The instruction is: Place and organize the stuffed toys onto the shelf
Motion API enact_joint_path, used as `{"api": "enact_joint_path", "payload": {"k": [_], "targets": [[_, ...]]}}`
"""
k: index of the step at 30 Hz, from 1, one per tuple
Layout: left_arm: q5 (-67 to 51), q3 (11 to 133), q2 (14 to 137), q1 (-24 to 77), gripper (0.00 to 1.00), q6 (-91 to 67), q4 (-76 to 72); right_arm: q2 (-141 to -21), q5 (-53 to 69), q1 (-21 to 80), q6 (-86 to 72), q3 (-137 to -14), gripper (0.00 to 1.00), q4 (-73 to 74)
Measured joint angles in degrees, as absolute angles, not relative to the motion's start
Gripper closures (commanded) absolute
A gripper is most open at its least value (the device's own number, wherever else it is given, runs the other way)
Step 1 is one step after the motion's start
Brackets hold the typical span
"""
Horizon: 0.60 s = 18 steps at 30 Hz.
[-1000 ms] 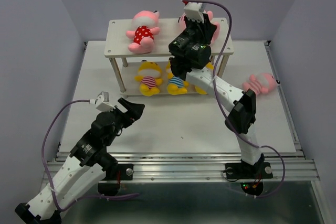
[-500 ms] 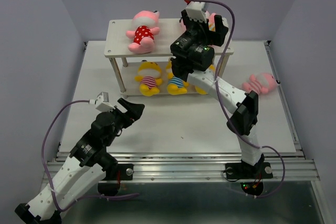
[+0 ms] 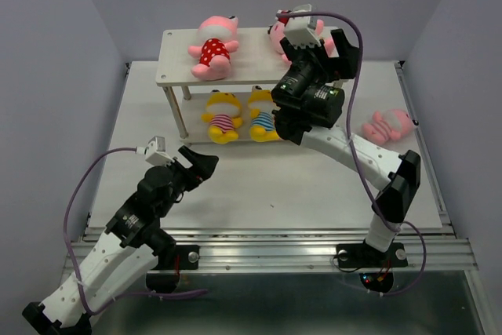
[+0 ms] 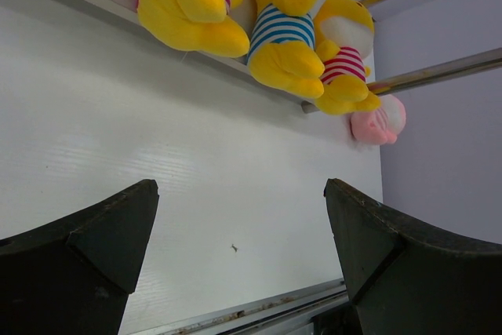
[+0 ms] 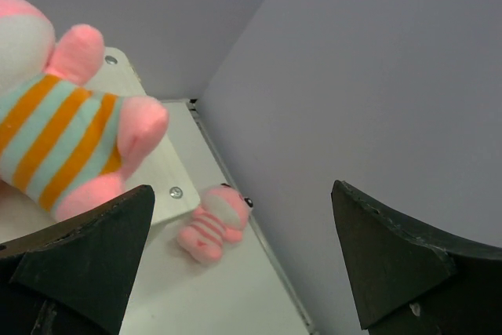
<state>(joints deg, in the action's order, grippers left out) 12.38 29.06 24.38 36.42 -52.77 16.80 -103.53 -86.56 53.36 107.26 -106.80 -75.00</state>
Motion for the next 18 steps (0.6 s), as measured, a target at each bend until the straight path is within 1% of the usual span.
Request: {"api": "enact_joint_path", "payload": {"k": [3, 6, 7, 8, 9, 12, 13, 14, 15, 18], "targets": [[11.94, 29.06, 24.73, 36.42, 0.01, -52.51, 16.16, -99.83, -86.46, 53.65, 110.26, -101.78, 0.0, -75.0], [11.38, 29.06, 25.43, 36.42, 0.01, -52.31, 15.42, -92.12, -84.25, 53.67, 111.22, -90.04, 0.0, -74.5], [11.22, 29.06, 25.76, 36.42, 0.01, -52.29, 15.25, -88.97, -82.98, 53.67, 107.94, -85.95, 0.0, -72.16], [10.96, 29.06, 26.02, 36.42, 0.01, -52.16, 15.07, -85.65, -81.36, 53.63, 101.47, -83.07, 0.0, -62.87], [10.9, 29.06, 26.26, 36.42, 0.01, -52.12, 15.03, -83.66, -80.03, 53.6, 99.2, -82.5, 0.0, -56.82], [10.46, 29.06, 26.76, 36.42, 0.01, -51.96, 14.96, -79.33, -69.23, 53.65, 78.19, -87.79, 0.0, -25.78], [10.26, 29.06, 26.76, 36.42, 0.01, -51.9, 14.92, -77.56, -61.54, 53.67, 70.19, -91.68, 0.0, -12.86], [10.17, 29.06, 26.72, 36.42, 0.01, -51.75, 14.83, -76.49, -55.99, 53.69, 65.67, -93.56, 0.0, -6.22], [10.04, 29.06, 26.63, 36.42, 0.01, -51.68, 14.81, -74.04, -47.09, 53.67, 59.7, -95.96, 0.0, 3.18], [9.5, 29.06, 26.0, 36.42, 0.01, -50.96, 14.68, -67.4, -30.72, 53.71, 50.5, -97.84, 0.0, 17.1]]}}
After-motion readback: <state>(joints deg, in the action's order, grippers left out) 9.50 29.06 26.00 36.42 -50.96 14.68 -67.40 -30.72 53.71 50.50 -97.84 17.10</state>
